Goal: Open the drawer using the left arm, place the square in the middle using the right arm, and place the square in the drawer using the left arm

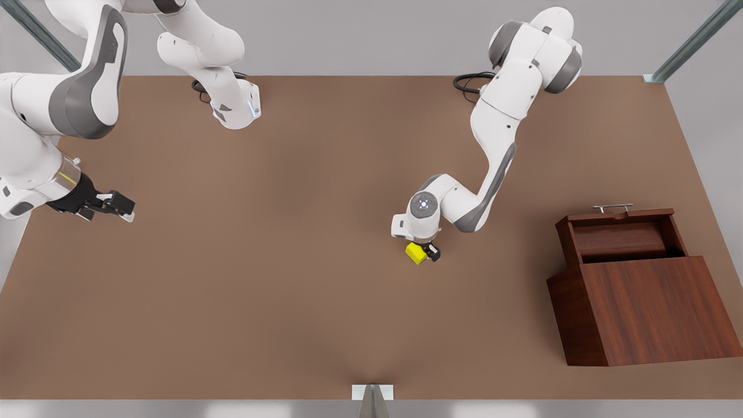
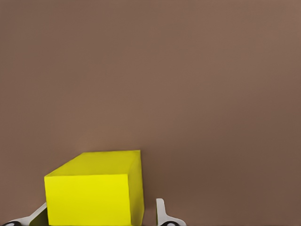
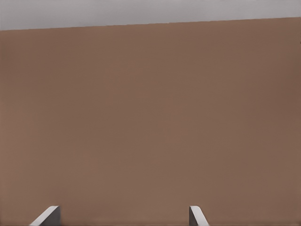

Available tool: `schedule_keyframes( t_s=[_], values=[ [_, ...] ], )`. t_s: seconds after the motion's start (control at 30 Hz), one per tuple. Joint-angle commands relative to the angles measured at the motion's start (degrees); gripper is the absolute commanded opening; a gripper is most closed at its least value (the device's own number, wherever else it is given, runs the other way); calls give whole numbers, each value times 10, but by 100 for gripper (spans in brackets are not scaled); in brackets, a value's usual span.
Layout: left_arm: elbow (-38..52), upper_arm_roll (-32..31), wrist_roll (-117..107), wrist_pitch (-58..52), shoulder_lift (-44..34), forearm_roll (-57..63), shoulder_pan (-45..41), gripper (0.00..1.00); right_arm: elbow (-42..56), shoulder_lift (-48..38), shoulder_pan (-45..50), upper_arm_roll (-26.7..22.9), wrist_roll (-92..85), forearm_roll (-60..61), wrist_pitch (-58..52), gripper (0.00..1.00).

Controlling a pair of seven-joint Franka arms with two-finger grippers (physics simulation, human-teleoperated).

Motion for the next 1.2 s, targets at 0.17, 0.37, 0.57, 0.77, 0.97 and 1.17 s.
schedule_keyframes(
  t_s=[0.17,0.37,0.57,0.77,0.97,1.17],
  values=[
    [0,2,-1,1,4,1,-1,99,1,-2,-6,0,0,2,-1,100],
    [0,2,-2,5,8,1,-1,80,1,1,-6,0,-1,2,2,100],
    [0,2,-4,3,7,1,-1,79,1,2,-6,1,0,2,2,100],
    [0,2,-7,3,7,1,-1,74,1,0,-7,0,0,2,2,100],
    [2,2,-8,2,6,1,-1,72,1,1,-6,1,0,3,2,100],
    [4,2,-6,-14,-12,1,-1,70,1,1,-6,0,0,3,2,100]
  ],
)
